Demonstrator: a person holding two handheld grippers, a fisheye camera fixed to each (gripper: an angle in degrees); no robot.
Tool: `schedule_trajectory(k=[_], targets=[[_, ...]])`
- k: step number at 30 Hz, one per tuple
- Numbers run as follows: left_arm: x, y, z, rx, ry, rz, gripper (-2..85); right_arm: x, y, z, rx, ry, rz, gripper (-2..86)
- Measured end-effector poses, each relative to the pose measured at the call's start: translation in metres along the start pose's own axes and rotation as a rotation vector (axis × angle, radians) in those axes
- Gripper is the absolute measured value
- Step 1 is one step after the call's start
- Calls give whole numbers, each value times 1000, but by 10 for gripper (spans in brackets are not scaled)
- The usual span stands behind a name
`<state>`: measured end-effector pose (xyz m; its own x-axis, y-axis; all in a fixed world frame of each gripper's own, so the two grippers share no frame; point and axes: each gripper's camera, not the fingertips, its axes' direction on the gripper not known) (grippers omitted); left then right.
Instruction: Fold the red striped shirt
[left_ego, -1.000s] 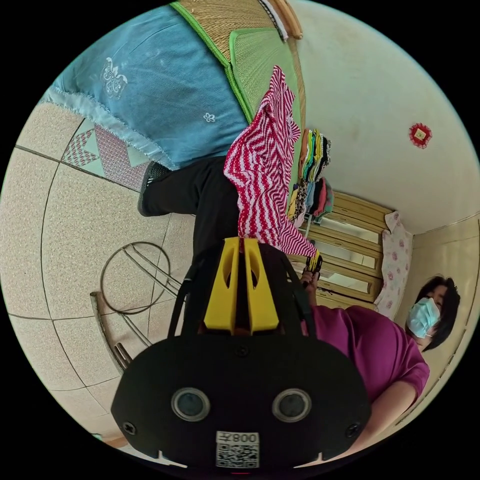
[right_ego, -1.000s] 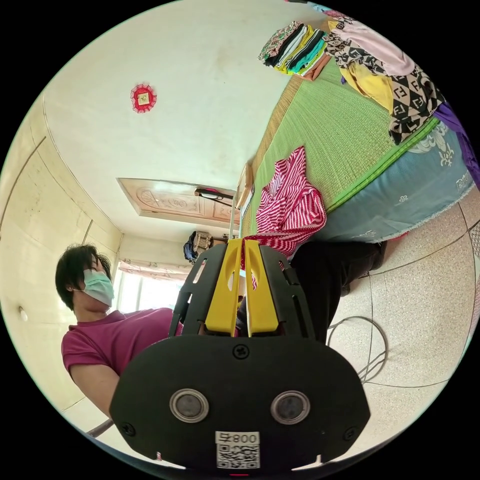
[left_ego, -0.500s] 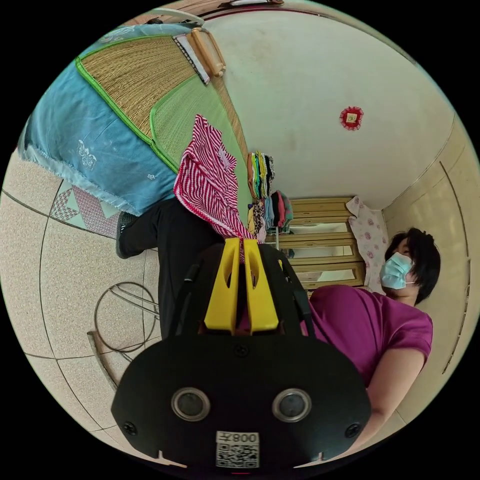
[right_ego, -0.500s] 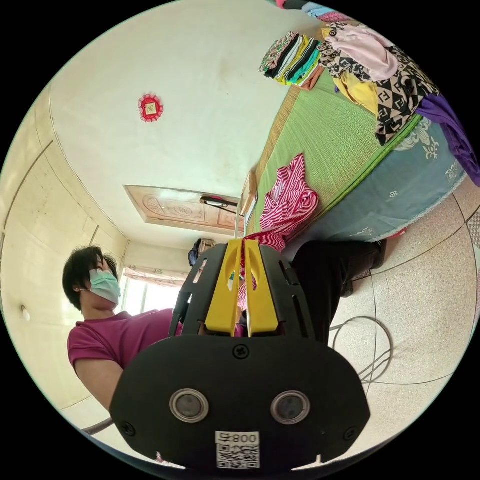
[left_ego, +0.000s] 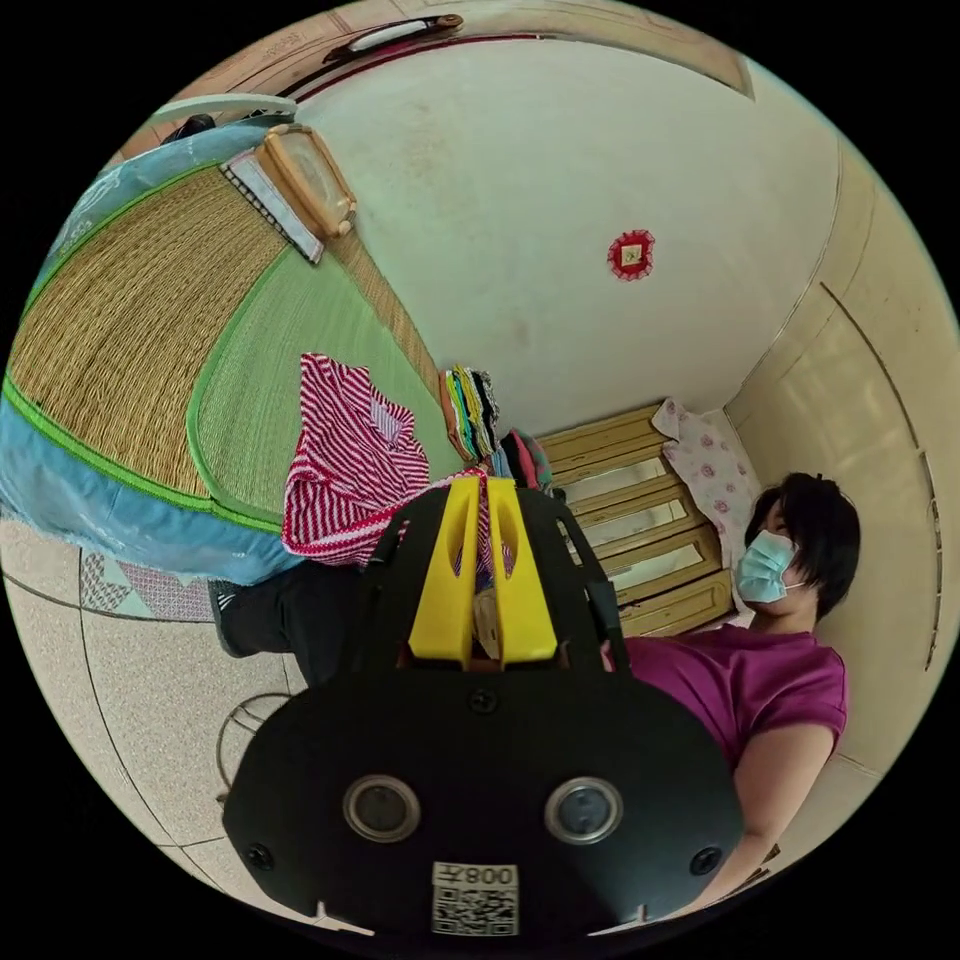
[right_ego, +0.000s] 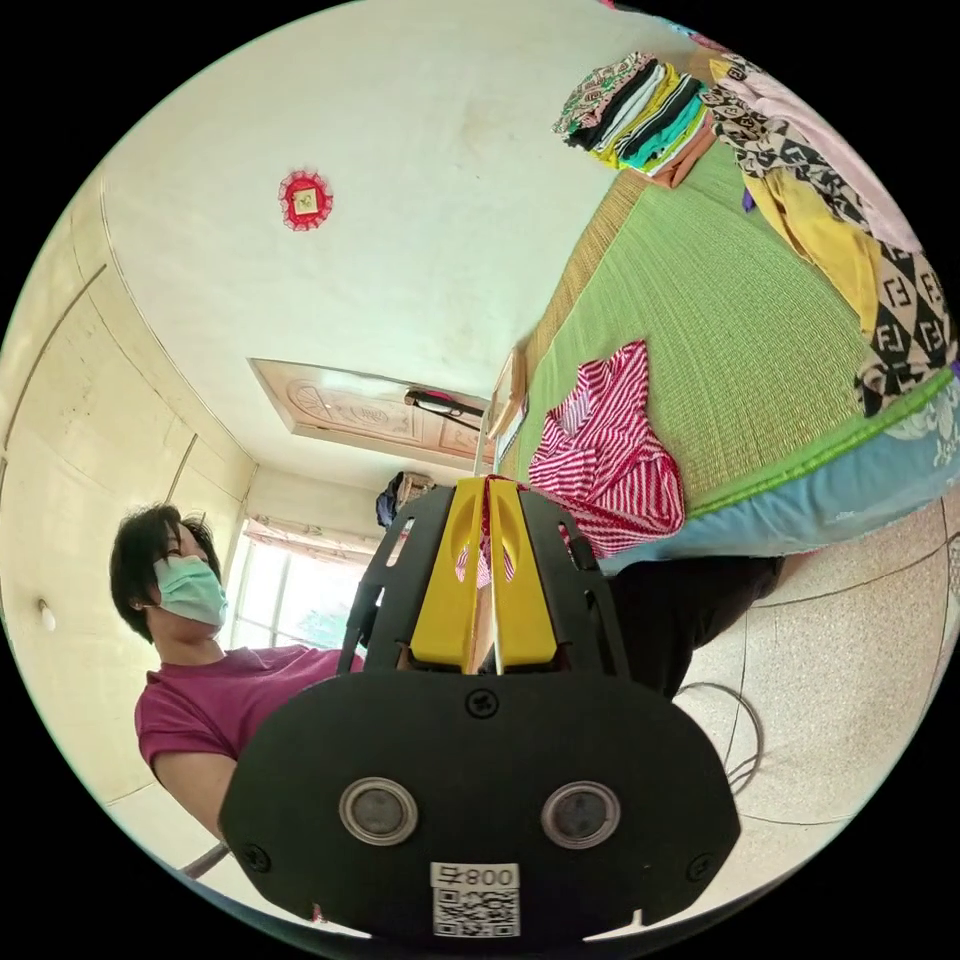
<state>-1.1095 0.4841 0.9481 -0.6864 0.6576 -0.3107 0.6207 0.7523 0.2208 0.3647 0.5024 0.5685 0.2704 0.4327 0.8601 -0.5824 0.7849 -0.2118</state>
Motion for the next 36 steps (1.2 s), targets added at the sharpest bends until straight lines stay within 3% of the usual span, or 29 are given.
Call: schedule_trajectory(k=[17, 36], targets=[[-205, -225, 99, -6, -150, -102, 10, 47, -224, 93, -121, 99, 120, 5], [-429, -348, 164, 16, -259, -177, 13, 73, -356, 159, -180, 144, 199, 5]])
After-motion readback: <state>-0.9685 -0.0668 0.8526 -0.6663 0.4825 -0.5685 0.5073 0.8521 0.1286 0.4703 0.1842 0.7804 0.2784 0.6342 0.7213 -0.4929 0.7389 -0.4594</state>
